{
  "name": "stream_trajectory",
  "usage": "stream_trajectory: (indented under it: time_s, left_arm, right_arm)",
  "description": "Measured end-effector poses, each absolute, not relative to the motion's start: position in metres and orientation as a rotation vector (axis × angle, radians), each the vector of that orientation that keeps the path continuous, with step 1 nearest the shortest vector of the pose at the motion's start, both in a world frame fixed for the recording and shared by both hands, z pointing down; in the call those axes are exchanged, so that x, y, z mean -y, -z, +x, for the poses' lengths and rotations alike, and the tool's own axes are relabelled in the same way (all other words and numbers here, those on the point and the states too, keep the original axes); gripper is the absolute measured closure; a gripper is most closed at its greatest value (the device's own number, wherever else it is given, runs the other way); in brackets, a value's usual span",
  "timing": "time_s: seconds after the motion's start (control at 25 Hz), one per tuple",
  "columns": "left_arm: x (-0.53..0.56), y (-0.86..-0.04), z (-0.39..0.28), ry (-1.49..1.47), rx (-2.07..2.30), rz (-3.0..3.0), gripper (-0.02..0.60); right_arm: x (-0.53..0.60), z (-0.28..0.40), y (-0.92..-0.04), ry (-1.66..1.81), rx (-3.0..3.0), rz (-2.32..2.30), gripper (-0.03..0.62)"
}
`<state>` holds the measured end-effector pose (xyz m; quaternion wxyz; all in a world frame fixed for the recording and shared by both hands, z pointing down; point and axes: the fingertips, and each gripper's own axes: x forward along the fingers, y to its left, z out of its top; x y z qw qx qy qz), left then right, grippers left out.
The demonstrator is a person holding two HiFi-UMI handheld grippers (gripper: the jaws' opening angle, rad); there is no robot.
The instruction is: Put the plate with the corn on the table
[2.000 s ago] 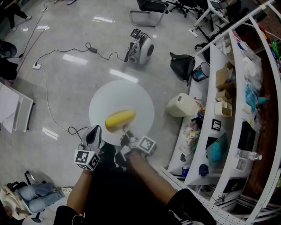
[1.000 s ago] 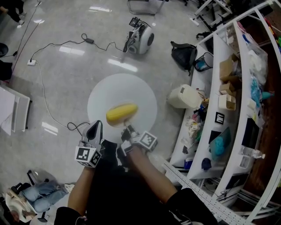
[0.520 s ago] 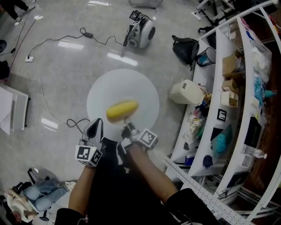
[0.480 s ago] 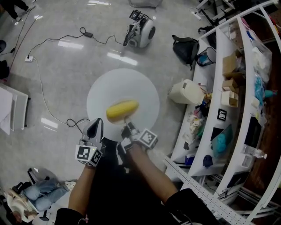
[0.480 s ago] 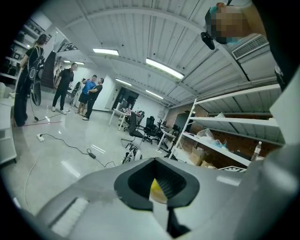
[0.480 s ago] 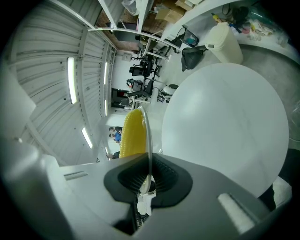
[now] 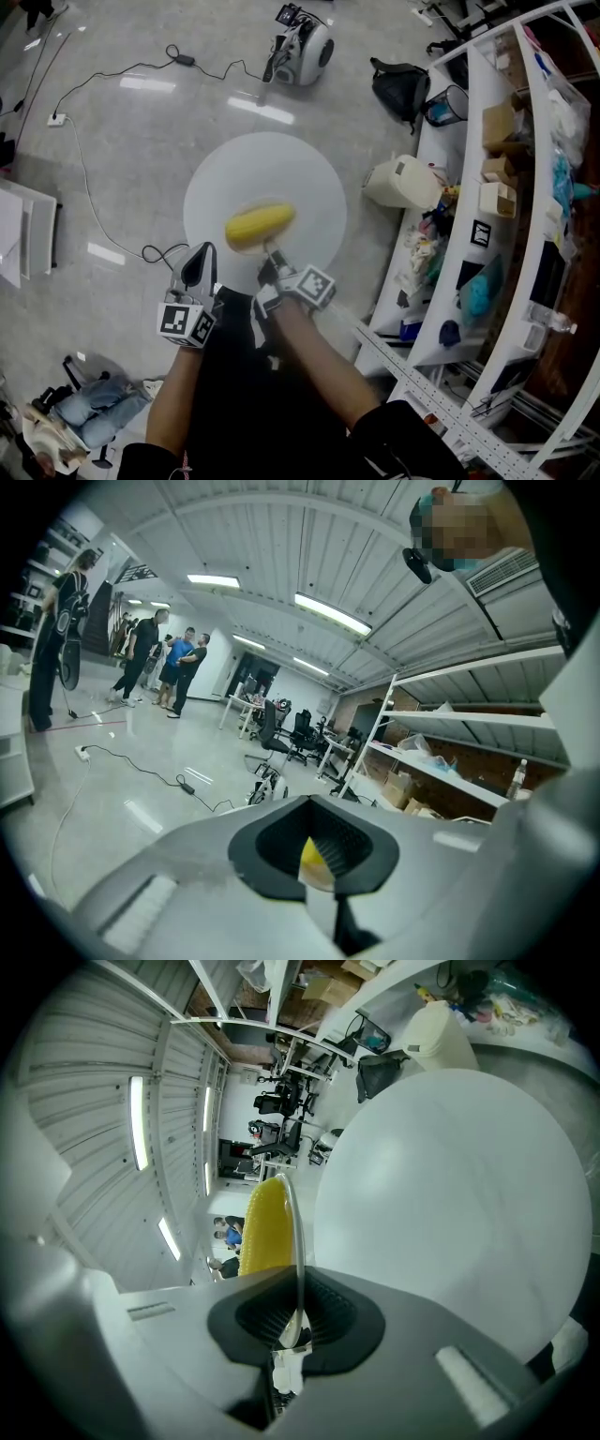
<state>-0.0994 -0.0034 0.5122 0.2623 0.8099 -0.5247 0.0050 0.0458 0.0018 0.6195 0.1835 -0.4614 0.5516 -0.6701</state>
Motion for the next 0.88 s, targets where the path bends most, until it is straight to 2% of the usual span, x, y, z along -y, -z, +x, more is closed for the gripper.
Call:
stream_trajectory:
  time_s: [0.88]
  left_arm:
    - [0.016, -0.559, -0.116, -0.015, 1.485, 2.129, 0.578]
  right_arm:
    - [0.019, 0.023, -0.666, 1.873, -1.525, -1.276, 0.569]
